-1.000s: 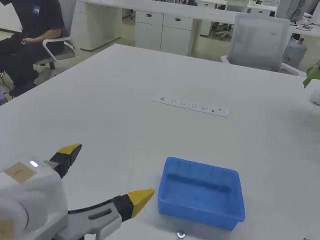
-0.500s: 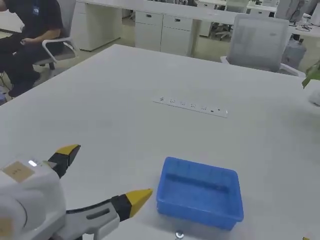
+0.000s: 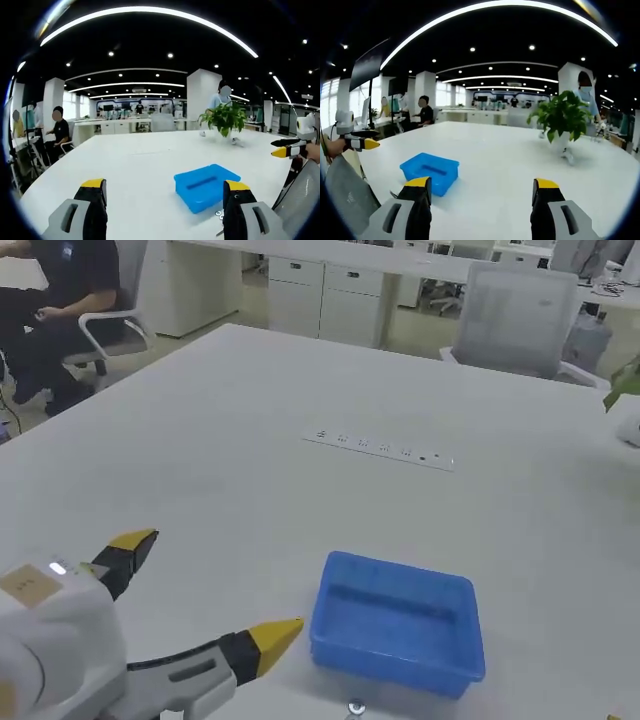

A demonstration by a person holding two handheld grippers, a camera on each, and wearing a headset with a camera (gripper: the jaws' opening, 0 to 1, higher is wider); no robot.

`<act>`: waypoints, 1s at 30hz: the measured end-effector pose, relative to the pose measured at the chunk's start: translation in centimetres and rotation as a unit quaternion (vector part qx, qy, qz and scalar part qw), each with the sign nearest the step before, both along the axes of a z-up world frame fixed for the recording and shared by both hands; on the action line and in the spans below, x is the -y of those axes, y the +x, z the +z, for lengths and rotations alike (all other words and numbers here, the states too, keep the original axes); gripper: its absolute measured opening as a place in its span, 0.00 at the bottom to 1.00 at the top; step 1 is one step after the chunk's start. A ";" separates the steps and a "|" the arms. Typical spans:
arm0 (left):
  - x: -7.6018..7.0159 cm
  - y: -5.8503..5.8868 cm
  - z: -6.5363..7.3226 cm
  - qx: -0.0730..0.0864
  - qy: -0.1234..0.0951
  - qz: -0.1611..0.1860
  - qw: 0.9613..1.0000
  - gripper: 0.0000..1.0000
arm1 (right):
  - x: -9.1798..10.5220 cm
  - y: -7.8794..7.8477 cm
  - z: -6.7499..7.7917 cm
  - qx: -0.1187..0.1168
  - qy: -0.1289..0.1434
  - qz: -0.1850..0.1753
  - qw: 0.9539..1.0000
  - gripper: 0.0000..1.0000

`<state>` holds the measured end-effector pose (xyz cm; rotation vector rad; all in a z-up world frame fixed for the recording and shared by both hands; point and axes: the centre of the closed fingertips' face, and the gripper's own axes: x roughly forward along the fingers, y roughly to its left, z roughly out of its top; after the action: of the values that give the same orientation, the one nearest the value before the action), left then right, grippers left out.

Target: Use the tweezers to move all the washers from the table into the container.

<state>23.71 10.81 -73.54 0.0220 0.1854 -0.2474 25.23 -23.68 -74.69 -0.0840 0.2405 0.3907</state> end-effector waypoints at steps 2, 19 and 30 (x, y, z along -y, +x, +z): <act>0.0 0.0 0.0 0.000 0.001 -0.001 1.000 0.99 | 0.0 0.0 0.0 -0.001 0.000 0.000 1.000 0.81; 0.2 0.1 0.2 0.003 -0.019 -0.010 1.000 0.99 | 0.2 0.0 0.2 0.001 -0.001 -0.005 1.000 0.77; 4.7 -1.2 -2.2 -0.099 -0.050 -0.138 0.984 0.66 | -3.4 -1.3 -1.4 -0.088 -0.027 0.085 0.992 0.63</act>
<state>22.55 6.11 -75.71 -0.0785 0.3683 -0.5357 23.89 -20.24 -76.10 -0.1229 0.4201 0.5616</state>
